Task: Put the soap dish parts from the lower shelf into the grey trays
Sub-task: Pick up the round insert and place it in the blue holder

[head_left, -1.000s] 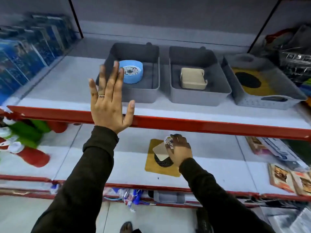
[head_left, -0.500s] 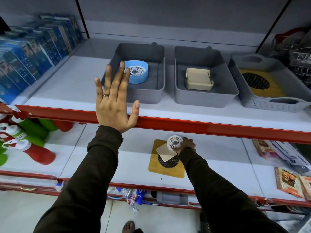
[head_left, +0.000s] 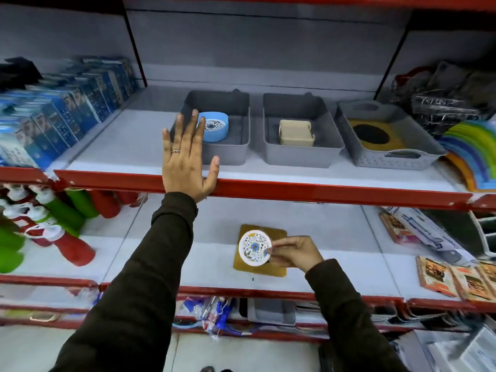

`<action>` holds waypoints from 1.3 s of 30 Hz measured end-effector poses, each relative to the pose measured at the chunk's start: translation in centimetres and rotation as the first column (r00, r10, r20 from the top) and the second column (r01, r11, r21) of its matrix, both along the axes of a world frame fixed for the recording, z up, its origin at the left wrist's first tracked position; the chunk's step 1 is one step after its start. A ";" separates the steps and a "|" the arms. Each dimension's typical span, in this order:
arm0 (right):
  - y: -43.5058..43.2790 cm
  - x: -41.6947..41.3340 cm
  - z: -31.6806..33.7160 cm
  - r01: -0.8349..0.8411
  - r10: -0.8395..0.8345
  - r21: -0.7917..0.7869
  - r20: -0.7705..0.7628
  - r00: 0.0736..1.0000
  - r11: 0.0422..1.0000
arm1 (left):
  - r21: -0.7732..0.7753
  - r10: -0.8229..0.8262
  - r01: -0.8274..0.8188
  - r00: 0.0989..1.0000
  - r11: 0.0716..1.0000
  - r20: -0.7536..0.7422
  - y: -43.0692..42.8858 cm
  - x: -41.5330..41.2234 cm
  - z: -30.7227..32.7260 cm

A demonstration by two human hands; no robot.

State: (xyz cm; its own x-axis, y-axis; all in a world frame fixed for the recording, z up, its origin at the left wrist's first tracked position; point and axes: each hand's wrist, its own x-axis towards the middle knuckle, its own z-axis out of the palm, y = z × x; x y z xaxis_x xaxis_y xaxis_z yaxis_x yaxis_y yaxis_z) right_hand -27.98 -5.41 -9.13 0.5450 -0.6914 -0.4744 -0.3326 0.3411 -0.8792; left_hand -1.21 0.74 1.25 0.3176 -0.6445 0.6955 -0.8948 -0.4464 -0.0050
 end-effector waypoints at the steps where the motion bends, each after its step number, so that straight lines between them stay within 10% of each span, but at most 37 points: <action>1: 0.4 -0.7 1.7 -0.048 0.048 0.010 0.034 0.998 0.999 | 0.004 -0.004 0.004 1.000 1.000 -0.002 0.1 -0.1 0.1; 16: 5.2 -2.3 19.2 0.281 -0.123 -0.155 0.633 0.764 0.947 | -0.068 -0.029 0.026 0.999 0.997 -0.036 0.3 -0.2 0.2; 29: 3.2 0.0 19.0 0.345 -0.177 -0.197 0.576 0.798 0.918 | -0.107 0.011 -0.016 0.999 0.994 -0.048 0.0 0.1 -0.1; 39: -8.8 16.7 19.8 0.208 -0.081 -0.366 0.332 0.940 0.907 | -0.205 -0.051 0.048 0.999 0.978 -0.007 -0.4 0.6 -0.6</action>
